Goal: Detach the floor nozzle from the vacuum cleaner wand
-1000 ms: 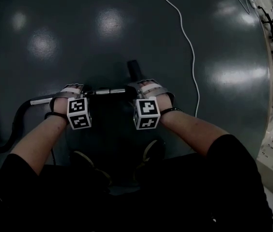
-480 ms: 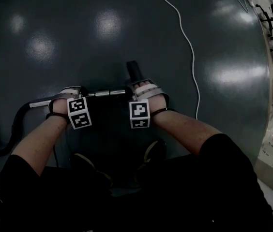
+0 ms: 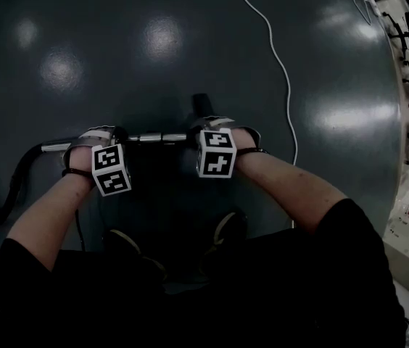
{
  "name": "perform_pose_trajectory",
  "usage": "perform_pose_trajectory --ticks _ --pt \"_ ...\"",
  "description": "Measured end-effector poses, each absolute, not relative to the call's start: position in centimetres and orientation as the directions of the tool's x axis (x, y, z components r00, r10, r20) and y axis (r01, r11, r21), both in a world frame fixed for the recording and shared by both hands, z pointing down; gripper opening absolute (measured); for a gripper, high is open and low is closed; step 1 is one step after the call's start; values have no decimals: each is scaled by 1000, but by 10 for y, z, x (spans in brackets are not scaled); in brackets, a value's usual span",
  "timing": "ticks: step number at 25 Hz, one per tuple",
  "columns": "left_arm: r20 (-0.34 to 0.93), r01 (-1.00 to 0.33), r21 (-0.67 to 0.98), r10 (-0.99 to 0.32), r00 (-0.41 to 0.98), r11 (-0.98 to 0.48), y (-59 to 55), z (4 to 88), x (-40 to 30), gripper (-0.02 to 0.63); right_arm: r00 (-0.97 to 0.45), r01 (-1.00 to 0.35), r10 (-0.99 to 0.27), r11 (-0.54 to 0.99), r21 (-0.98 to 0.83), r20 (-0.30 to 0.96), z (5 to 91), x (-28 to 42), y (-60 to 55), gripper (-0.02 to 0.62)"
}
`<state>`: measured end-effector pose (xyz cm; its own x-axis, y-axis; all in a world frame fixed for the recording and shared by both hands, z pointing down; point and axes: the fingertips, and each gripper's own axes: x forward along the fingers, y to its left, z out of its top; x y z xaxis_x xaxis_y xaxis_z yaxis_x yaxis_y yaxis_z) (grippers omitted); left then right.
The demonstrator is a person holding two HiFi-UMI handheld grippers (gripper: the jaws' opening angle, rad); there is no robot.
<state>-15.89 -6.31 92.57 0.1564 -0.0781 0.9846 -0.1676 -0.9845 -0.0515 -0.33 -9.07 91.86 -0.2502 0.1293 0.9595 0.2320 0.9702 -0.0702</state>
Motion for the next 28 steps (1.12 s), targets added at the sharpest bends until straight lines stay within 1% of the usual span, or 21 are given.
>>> perform_pose_trajectory --ticks 3,7,9,11,15,17,20,23,28 --pt "979 -169 -74 -104 178 -983 -69 913 -159 152 -256 176 266 958 -225 929 899 -3 -96 164" --pt "972 -151 -108 -136 190 -983 -72 906 -154 152 -273 100 459 888 -449 846 885 2 -91 164" --pt "969 -148 -114 -143 200 -982 -73 905 -150 150 -277 82 487 871 -485 828 880 4 -90 164" --pt "962 -154 -120 -153 225 -981 -76 901 -146 152 -264 95 440 897 -431 858 873 5 -93 164" --pt "950 -186 -108 -157 271 -977 -81 892 -144 152 -223 194 217 965 -175 950 867 6 -106 164" --pt "948 -194 -99 -152 280 -976 -80 889 -144 152 -221 221 133 972 -83 966 867 7 -107 164" --pt "947 -192 -88 -142 287 -977 -77 887 -144 152 -216 240 49 971 4 975 867 9 -102 164" --pt "946 -188 -82 -136 294 -979 -75 887 -143 153 -204 248 -12 967 64 979 868 10 -101 164" --pt "943 -171 -79 -130 307 -982 -76 892 -139 167 -193 243 -11 968 59 981 868 10 -100 166"
